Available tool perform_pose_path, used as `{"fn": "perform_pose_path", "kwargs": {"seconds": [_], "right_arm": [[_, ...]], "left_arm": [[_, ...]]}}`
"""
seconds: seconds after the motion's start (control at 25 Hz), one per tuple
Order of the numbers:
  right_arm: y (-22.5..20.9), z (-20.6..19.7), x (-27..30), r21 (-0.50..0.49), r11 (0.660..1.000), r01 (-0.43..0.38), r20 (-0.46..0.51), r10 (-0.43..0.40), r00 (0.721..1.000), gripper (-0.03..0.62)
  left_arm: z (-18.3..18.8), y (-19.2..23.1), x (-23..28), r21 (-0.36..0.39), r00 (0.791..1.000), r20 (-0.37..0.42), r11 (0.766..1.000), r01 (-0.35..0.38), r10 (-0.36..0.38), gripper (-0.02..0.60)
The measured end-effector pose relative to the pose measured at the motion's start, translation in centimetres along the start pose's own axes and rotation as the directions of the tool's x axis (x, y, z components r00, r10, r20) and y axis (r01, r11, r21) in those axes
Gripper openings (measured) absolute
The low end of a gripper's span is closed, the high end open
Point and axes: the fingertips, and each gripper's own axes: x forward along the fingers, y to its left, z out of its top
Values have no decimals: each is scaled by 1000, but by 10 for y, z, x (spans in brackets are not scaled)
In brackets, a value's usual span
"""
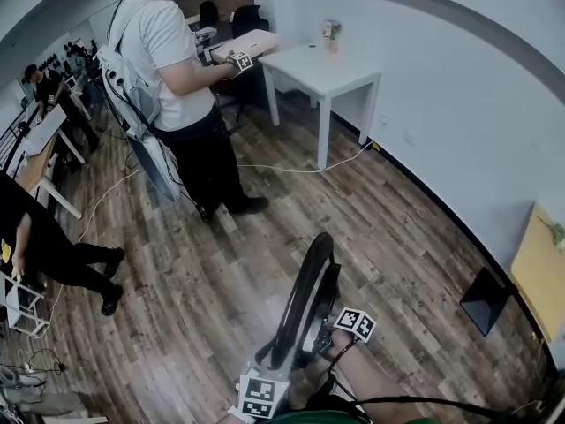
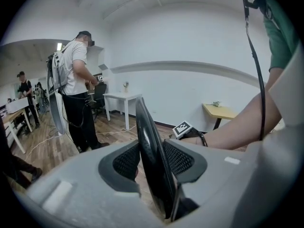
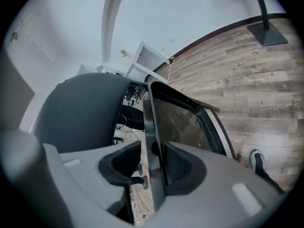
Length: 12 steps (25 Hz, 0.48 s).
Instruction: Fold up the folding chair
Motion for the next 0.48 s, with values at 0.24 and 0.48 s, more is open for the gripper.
{"fn": "perform_pose_path", "kwargs": {"seconds": [0.24, 0.48], "right_arm": [[3, 12, -40, -60, 998, 20, 80, -15, 997, 152], [56, 31, -118, -208, 977, -46, 192, 87, 977, 106]], "left_arm": [[0, 0, 0, -14, 1000, 28, 1000, 10, -10, 173], [-6, 17, -6, -38, 1000, 19, 999, 15, -14, 173]]}}
